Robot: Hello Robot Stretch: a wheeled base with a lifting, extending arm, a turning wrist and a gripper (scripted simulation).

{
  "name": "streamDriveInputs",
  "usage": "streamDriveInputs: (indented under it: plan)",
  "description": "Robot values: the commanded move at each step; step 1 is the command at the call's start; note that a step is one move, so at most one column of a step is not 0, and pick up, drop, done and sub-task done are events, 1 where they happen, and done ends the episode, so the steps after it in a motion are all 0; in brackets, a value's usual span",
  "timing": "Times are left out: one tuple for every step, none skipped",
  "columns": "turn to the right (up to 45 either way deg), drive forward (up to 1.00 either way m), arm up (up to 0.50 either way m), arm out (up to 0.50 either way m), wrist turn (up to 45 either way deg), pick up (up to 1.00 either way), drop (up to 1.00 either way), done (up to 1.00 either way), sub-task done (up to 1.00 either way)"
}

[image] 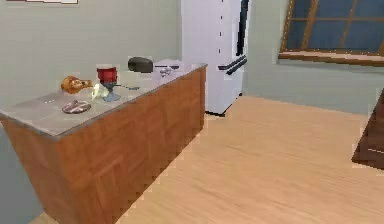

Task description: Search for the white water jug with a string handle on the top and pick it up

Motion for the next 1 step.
streamDriveInputs:
  plan:
    - [0.0,1.0,0.0,0.0,0.0,0.0,0.0,0.0,0.0]
